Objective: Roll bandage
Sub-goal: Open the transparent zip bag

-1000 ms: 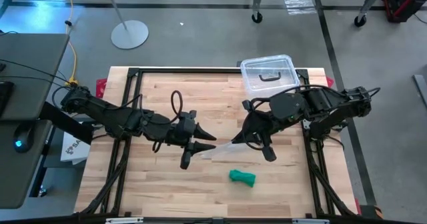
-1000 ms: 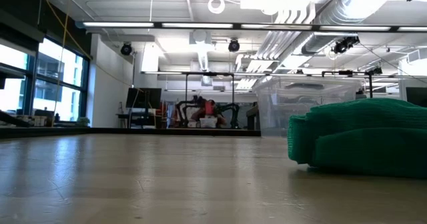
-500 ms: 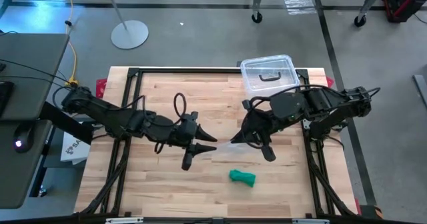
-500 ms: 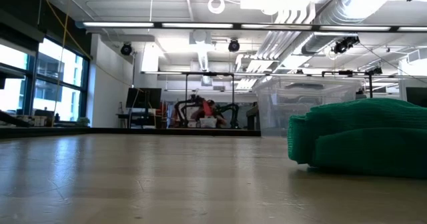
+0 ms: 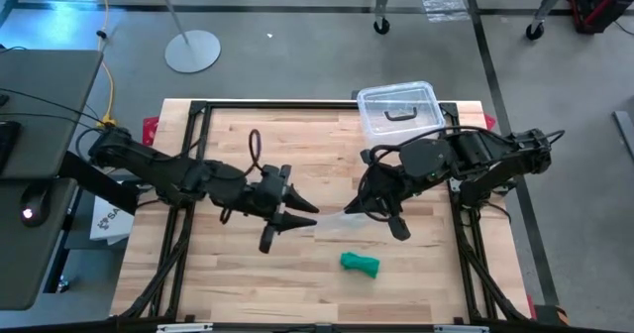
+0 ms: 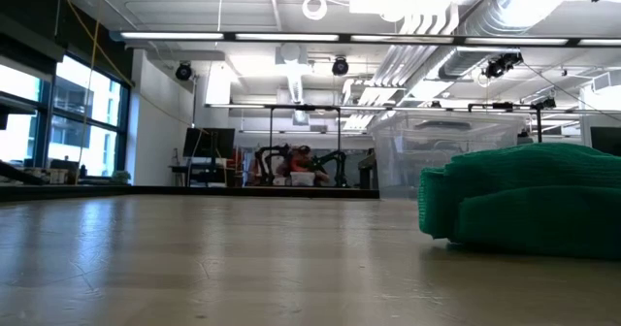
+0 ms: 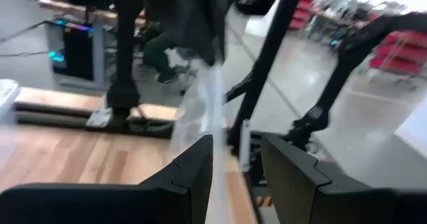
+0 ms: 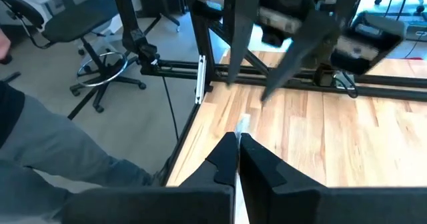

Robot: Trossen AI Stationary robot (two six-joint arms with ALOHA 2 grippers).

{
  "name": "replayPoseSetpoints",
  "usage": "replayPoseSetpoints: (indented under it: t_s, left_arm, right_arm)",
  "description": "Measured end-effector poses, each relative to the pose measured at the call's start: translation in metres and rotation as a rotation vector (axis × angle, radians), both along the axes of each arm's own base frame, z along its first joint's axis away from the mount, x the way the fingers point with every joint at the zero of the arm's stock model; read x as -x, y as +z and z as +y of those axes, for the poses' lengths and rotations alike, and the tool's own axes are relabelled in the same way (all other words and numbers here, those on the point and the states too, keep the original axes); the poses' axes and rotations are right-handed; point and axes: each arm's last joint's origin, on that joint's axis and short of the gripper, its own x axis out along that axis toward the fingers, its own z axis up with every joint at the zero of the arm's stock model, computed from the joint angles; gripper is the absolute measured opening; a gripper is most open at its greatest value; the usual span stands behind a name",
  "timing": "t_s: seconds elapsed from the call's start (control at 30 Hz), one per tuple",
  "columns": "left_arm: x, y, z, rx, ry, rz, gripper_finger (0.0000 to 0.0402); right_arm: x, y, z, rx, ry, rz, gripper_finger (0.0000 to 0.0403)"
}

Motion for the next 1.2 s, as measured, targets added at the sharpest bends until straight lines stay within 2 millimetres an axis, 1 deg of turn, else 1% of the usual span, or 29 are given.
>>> replayPoseSetpoints:
  t_s: [0.23, 0.53, 0.77, 0.93, 1.2]
  left_arm:
    - [-0.008, -0.012, 0.0, -0.058, 0.109, 0.052, 0.0121]
    - [-0.01, -0.014, 0.0, -0.059, 0.103, 0.056, 0.0121]
    - [-0.002, -0.005, 0.003, -0.055, 0.108, 0.02, 0.0121]
    - [-0.003, -0.005, 0.003, -0.064, 0.107, 0.023, 0.0121]
    - [-0.012, -0.014, -0.001, -0.06, 0.094, 0.04, 0.0121]
  right_arm:
    - [0.0, 0.001, 0.0, -0.003, 0.0, -0.005, 0.0]
    - [0.0, 0.001, 0.0, -0.004, 0.0, -0.007, 0.0]
    - [0.0, 0.001, 0.0, -0.002, 0.0, -0.007, 0.0]
    - [0.0, 0.001, 0.0, -0.002, 0.0, -0.007, 0.0]
    - [0.0, 0.001, 0.0, -0.001, 0.0, -0.007, 0.0]
